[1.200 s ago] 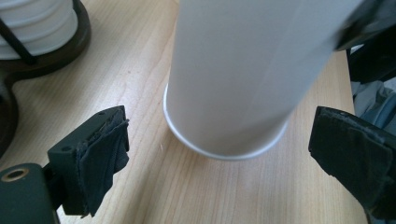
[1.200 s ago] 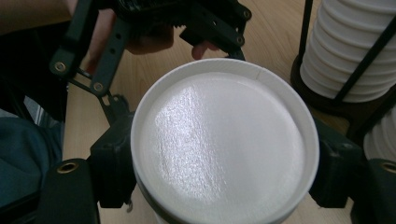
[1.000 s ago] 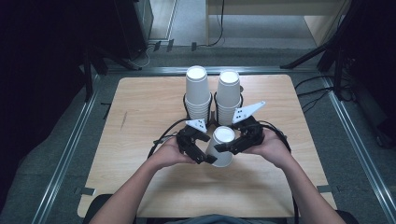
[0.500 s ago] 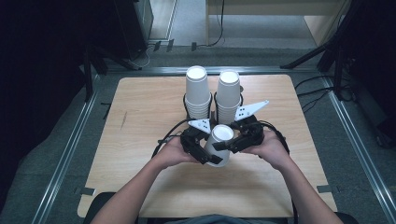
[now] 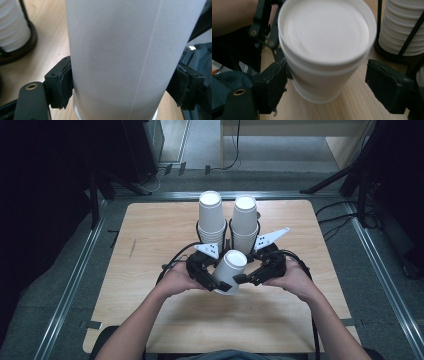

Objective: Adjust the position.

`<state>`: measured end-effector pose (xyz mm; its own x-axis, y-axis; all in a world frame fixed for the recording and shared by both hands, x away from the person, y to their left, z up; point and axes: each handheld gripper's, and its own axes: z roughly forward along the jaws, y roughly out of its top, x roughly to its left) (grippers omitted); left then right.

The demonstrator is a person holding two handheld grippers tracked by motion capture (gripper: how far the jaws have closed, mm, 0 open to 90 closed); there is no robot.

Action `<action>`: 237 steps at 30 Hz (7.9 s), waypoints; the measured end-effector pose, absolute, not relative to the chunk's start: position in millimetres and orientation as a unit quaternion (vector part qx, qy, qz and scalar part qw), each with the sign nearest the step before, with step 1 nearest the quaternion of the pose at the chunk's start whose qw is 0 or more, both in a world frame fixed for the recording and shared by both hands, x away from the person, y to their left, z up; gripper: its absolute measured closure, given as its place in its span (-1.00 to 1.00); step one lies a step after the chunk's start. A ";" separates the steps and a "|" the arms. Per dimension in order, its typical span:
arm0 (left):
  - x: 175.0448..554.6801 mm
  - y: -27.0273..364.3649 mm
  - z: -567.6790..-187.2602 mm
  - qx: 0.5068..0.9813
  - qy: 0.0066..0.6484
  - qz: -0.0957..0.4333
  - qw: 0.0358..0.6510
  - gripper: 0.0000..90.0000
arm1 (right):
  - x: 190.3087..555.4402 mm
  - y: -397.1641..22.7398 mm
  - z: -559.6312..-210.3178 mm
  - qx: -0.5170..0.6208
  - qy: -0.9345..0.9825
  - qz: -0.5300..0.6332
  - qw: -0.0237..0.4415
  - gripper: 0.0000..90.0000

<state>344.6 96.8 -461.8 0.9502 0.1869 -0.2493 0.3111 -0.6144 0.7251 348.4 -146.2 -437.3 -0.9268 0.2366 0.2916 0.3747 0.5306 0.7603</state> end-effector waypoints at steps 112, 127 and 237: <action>346.0 101.3 -459.0 0.904 0.105 -0.056 0.410 -0.78 | 343.6 -155.5 -434.5 -0.125 -0.865 -0.481 0.073 -0.47; 344.4 117.4 -445.4 0.921 0.136 -0.064 0.359 -0.78 | 340.3 -149.9 -451.1 -0.125 -0.909 -0.395 0.054 -0.65; 351.1 92.8 -440.4 0.915 0.138 -0.067 0.373 -0.76 | 341.4 -132.6 -460.2 -0.103 -0.908 -0.404 0.043 -0.68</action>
